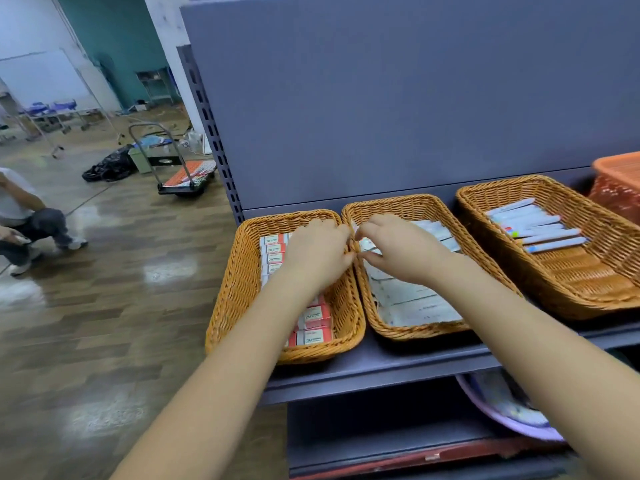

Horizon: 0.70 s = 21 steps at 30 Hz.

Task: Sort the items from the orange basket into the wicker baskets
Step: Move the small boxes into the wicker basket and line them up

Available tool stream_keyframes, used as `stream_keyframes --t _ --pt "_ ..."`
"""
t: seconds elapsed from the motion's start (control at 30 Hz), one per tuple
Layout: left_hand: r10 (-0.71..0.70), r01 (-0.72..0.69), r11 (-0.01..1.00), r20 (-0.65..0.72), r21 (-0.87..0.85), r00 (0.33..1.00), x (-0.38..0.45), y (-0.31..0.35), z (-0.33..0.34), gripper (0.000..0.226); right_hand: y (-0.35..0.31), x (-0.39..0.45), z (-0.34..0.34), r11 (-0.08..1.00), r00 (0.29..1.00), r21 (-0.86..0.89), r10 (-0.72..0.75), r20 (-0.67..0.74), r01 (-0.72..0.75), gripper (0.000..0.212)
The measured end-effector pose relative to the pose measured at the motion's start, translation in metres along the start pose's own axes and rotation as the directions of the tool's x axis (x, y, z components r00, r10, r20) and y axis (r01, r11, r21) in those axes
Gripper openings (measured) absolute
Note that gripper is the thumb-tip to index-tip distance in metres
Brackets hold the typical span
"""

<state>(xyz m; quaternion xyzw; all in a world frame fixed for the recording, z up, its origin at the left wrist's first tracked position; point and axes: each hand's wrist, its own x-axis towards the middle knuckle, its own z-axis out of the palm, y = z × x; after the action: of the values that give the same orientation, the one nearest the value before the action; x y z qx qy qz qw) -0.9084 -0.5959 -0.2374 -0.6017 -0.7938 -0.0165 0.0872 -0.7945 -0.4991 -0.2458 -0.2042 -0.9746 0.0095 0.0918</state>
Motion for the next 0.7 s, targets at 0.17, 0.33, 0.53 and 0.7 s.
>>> stream_keyframes --t 0.17,0.33,0.53,0.7 --pt "0.054 -0.058 0.992 0.035 0.113 0.998 0.048 0.051 0.009 0.045 0.070 -0.017 -0.012 0.993 0.994 -0.079 0.096 0.057 -0.091 0.038" --pt "0.089 -0.095 0.990 0.052 0.108 0.995 0.092 0.113 0.009 0.045 0.144 -0.040 -0.025 0.979 0.987 -0.152 0.148 0.068 -0.137 0.033" --pt "0.072 -0.072 0.996 0.006 0.043 0.997 0.151 0.193 -0.001 0.045 0.236 -0.069 -0.048 0.964 0.976 -0.196 0.201 0.088 -0.181 0.043" --pt "0.143 -0.143 0.990 -0.018 0.015 0.990 0.200 0.253 -0.010 0.047 0.303 -0.087 -0.063 0.943 0.954 -0.171 0.295 0.041 -0.285 0.042"
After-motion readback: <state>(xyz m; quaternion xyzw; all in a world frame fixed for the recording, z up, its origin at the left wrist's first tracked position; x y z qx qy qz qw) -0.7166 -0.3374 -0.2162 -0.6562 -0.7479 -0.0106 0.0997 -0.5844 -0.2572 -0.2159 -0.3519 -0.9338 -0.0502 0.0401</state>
